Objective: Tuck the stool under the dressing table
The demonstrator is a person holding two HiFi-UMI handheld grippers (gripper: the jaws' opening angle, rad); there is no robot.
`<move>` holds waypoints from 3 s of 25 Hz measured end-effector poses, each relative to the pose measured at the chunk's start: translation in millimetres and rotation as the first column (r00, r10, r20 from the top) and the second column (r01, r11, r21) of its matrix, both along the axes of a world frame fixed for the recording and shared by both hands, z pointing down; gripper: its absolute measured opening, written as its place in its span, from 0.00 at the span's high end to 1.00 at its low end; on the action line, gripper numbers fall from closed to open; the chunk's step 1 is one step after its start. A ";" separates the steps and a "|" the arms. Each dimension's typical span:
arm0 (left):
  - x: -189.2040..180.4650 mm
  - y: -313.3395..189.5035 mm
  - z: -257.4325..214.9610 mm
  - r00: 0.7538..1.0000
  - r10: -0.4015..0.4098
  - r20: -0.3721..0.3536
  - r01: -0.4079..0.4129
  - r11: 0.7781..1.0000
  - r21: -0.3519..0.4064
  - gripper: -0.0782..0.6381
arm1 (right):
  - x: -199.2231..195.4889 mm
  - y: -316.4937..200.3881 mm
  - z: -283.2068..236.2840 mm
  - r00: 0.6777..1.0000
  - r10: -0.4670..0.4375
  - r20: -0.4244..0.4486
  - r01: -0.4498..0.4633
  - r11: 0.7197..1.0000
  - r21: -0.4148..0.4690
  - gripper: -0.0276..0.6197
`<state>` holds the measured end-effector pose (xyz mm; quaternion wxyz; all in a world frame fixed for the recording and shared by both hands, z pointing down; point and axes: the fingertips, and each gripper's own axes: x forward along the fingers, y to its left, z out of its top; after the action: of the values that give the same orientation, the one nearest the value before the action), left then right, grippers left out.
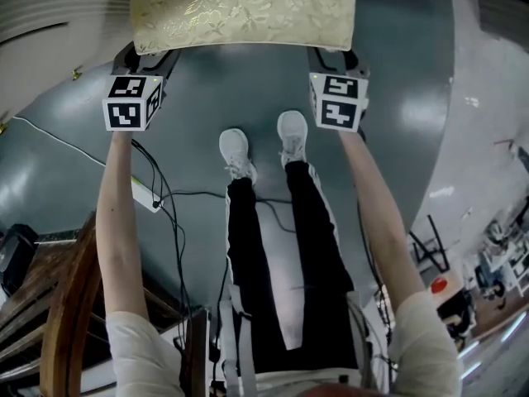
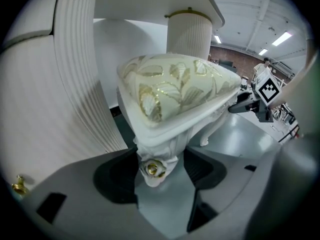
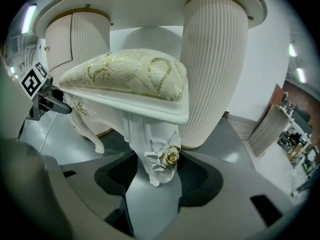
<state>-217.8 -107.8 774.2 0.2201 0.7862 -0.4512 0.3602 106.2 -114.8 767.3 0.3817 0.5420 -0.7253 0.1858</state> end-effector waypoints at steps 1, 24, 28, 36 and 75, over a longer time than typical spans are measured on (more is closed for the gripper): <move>0.4 -0.2 -0.7 1.000 0.001 -0.001 -0.001 1.000 0.004 0.49 | 0.4 -0.1 -0.6 1.000 0.003 0.000 -0.003 1.000 0.000 0.57; -15.2 -30.9 -4.8 0.991 -0.129 -0.022 0.129 0.991 0.041 0.49 | -18.5 -72.9 -5.7 0.994 -0.094 -0.050 0.096 0.995 0.029 0.57; -17.1 -36.1 -4.7 0.990 -0.136 -0.023 0.137 0.990 0.045 0.49 | -20.2 -78.8 -5.9 0.994 -0.100 -0.053 0.102 0.994 0.038 0.57; -16.4 -58.5 -7.4 0.982 -0.187 -0.037 0.190 0.979 0.073 0.49 | -21.1 -114.3 -8.5 0.991 -0.116 -0.068 0.119 0.992 0.041 0.57; -13.6 -35.8 -46.2 0.908 -0.411 -0.087 0.414 0.910 0.030 0.49 | -32.9 -79.0 -47.8 0.983 -0.183 -0.002 0.183 0.983 0.003 0.59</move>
<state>-231.4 -143.6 728.0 0.2901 0.6918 -0.6065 0.2635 73.2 -193.8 719.5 0.3967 0.4738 -0.7721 0.1484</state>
